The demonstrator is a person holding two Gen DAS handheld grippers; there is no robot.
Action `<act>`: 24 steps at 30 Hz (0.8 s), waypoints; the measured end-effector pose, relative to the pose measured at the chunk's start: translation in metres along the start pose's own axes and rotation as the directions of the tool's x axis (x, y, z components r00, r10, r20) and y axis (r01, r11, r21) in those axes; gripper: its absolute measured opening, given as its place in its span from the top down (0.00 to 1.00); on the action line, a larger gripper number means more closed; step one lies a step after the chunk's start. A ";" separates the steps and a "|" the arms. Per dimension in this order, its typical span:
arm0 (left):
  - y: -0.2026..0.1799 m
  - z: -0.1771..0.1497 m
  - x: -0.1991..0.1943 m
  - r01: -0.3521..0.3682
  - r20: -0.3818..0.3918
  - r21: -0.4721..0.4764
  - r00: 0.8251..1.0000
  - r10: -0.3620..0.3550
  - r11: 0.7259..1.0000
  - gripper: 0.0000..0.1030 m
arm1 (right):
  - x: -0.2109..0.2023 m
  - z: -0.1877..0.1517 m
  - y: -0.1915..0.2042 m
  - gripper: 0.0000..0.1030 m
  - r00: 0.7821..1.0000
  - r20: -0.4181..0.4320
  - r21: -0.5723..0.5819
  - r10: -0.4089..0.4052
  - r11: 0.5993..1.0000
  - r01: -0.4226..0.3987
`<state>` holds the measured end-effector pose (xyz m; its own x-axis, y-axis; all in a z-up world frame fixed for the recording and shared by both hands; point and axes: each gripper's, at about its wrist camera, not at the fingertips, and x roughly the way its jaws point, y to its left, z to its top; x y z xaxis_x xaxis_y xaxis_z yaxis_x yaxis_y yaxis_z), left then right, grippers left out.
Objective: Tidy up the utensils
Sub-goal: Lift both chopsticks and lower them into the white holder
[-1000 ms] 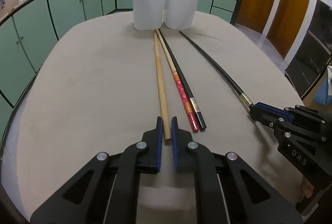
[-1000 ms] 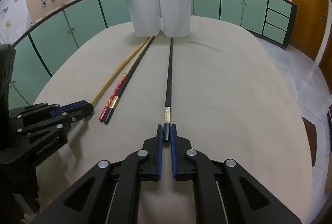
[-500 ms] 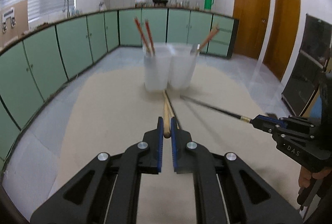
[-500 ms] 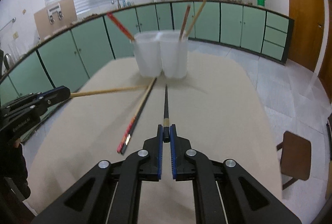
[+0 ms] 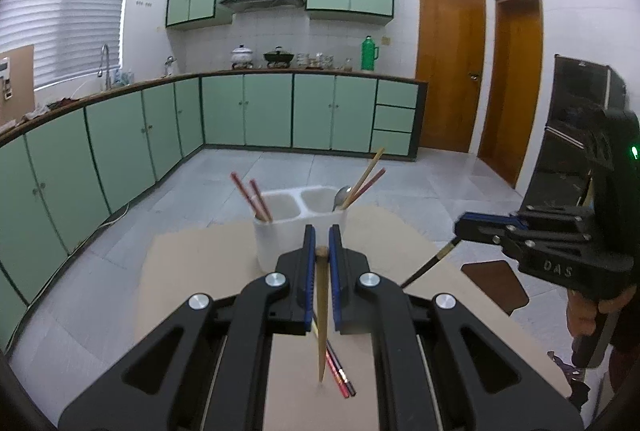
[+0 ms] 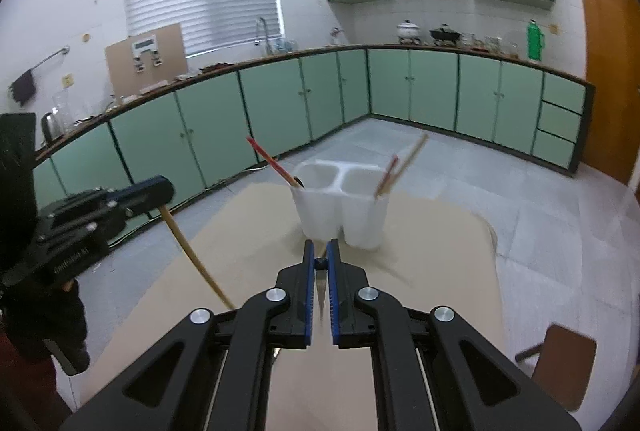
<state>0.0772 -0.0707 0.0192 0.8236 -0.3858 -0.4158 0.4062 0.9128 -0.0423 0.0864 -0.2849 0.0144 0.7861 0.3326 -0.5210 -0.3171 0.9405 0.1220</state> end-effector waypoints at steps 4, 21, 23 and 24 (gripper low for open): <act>-0.001 0.010 0.000 0.027 0.029 0.000 0.999 -0.027 1.000 0.95 | -0.002 0.022 0.001 0.94 0.999 0.000 -0.025 0.043 0.999 -0.043; -0.003 0.101 0.033 0.017 0.198 0.049 0.980 -0.027 0.999 0.95 | -0.004 0.129 -0.007 0.94 0.987 0.160 -0.069 0.016 0.998 -0.005; 0.001 0.112 0.041 0.006 0.213 0.046 0.977 -0.016 0.999 0.95 | 0.000 0.140 -0.010 0.94 0.984 0.176 -0.066 0.006 0.998 0.005; 0.003 0.119 0.048 0.001 0.223 0.044 0.975 -0.011 0.999 0.95 | 0.004 0.147 -0.011 0.94 0.982 0.189 -0.064 -0.004 0.998 0.016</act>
<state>0.1651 -0.1028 0.1073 0.8866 -0.4160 -0.2022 0.4242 0.9056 -0.0031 0.1710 -0.2840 0.1354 0.8735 0.3362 -0.3520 -0.3375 0.9394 0.0596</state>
